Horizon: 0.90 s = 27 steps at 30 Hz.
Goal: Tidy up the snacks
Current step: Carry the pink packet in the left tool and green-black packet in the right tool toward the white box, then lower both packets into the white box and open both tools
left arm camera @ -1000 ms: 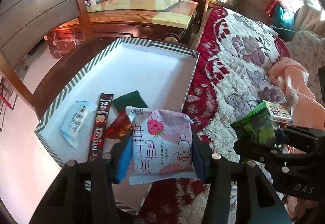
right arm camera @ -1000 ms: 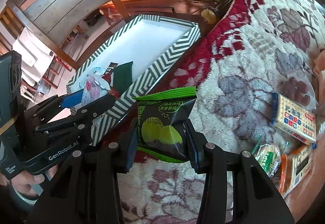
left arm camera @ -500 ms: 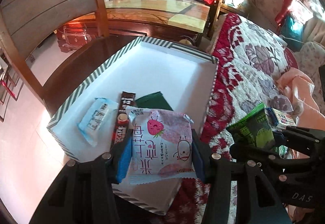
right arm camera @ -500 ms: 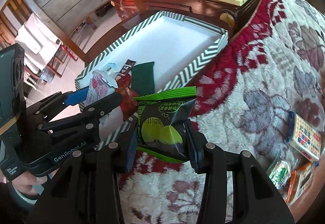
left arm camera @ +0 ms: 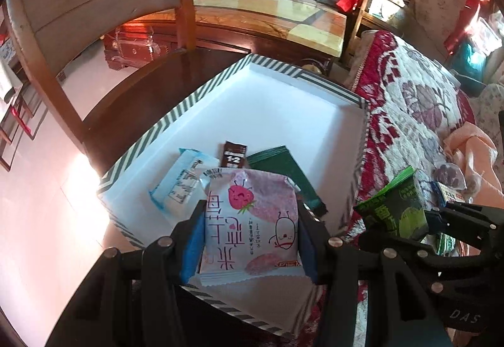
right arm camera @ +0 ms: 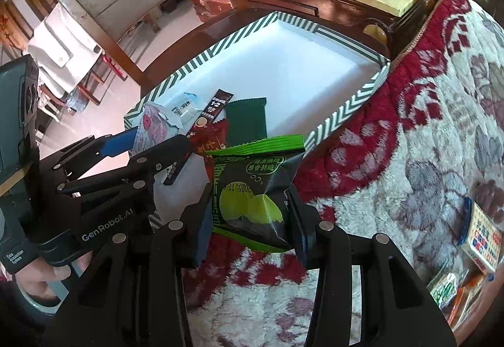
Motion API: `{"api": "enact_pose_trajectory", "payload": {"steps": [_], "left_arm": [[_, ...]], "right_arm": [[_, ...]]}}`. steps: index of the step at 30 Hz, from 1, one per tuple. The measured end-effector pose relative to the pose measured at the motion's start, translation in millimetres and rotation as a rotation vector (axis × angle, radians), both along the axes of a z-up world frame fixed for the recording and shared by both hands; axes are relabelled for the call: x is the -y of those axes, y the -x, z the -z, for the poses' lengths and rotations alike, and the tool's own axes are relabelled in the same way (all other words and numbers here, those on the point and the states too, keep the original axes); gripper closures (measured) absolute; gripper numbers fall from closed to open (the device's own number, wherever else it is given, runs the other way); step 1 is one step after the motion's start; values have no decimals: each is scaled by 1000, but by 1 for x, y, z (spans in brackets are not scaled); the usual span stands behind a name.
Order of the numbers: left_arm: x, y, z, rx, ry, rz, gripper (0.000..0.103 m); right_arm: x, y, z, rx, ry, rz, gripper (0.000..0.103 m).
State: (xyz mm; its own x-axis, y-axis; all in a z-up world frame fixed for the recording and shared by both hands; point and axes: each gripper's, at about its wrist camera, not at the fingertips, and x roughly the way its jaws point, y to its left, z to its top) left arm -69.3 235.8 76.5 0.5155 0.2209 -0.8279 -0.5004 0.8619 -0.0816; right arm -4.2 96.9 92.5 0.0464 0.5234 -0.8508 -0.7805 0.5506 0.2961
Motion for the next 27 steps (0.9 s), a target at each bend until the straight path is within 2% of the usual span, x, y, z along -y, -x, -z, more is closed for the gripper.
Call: {"api": "enact_pose_trajectory", "payload": {"steps": [11,27], "left_arm": [[-19,-1,8,-19,20,-52,48],[-50,-12,24,-75,70,-133,48]], "right_arm": [[-39,1,6,0,28,-64,61],[-70,-9,22,-33,61,-106,61]]}}
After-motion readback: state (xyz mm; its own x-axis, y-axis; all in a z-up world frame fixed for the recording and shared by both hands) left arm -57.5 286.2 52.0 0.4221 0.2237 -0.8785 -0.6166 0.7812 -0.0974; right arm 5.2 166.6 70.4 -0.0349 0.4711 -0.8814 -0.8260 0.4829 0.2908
